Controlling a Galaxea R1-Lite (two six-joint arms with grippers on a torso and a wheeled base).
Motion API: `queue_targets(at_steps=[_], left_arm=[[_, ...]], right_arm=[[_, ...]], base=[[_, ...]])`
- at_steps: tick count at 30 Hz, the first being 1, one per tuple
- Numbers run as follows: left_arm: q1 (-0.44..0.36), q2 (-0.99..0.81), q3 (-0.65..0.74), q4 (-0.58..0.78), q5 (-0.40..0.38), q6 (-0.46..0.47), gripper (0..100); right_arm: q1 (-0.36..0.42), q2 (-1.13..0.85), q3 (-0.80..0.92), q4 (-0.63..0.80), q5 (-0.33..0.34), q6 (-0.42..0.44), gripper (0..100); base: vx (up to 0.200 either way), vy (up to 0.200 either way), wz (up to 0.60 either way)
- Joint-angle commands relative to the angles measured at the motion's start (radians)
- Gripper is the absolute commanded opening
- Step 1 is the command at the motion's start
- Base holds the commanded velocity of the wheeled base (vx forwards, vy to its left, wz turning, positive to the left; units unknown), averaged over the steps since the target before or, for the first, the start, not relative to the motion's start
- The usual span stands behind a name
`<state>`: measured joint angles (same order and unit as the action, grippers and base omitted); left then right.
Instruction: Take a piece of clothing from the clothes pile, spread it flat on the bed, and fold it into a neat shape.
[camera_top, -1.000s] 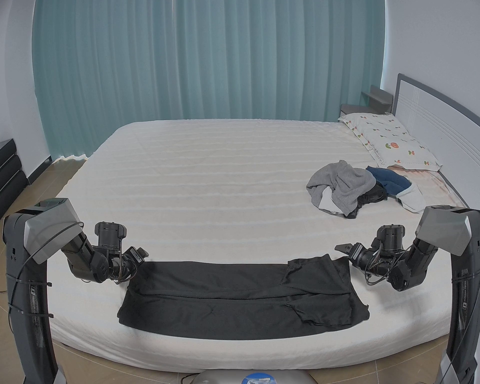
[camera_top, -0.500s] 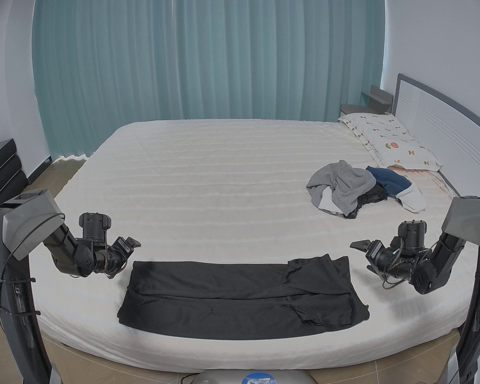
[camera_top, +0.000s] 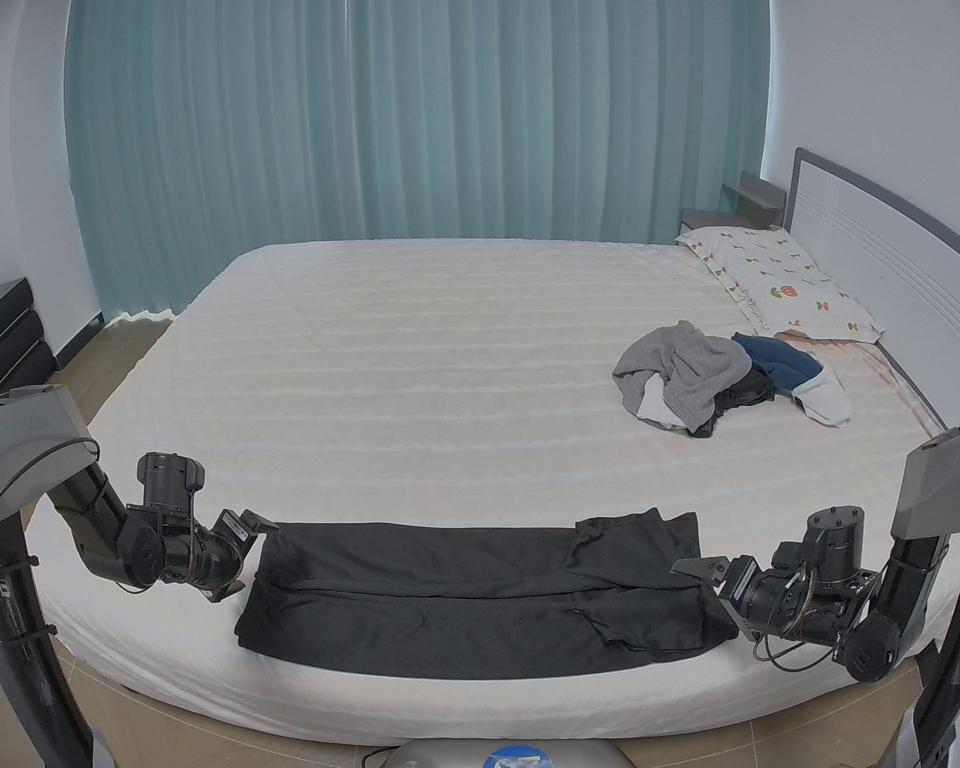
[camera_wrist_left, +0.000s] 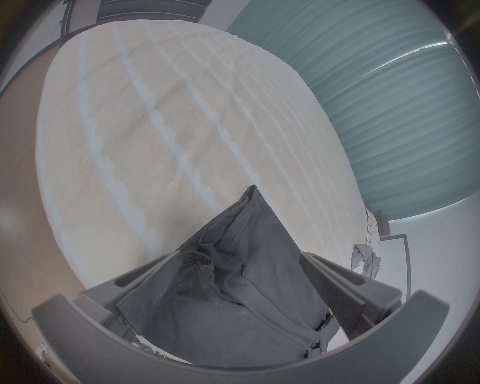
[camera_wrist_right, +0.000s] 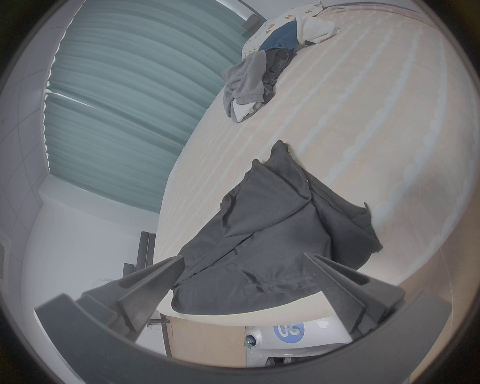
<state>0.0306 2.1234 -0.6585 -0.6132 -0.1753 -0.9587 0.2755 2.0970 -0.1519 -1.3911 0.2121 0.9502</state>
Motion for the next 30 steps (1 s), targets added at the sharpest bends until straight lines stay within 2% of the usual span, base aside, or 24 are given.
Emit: queue_targets(at_steps=[1,6,12,18,30], left_arm=[[-0.017,-0.014,0.025,-0.003,0.004,0.008,100],[-0.021,-0.008,0.025,-0.003,0.007,0.021,100],[-0.028,-0.002,0.025,-0.005,0.011,0.025,100],[-0.028,-0.002,0.025,-0.005,0.011,0.025,100],[-0.028,-0.002,0.025,-0.005,0.011,0.025,100]], right_arm=[[0.007,0.133,0.018,-0.082,-0.004,-0.016,100],[-0.039,0.207,0.017,-0.169,-0.034,-0.085,100],[-0.078,0.230,-0.014,-0.171,-0.043,-0.094,100],[-0.079,0.278,-0.084,-0.171,-0.043,-0.091,100],[-0.073,0.319,-0.106,-0.172,-0.051,-0.093,100]], base=[[0.000,0.000,0.00],[0.000,0.000,0.00],[0.000,0.000,0.00],[0.000,0.000,0.00],[0.000,0.000,0.00]])
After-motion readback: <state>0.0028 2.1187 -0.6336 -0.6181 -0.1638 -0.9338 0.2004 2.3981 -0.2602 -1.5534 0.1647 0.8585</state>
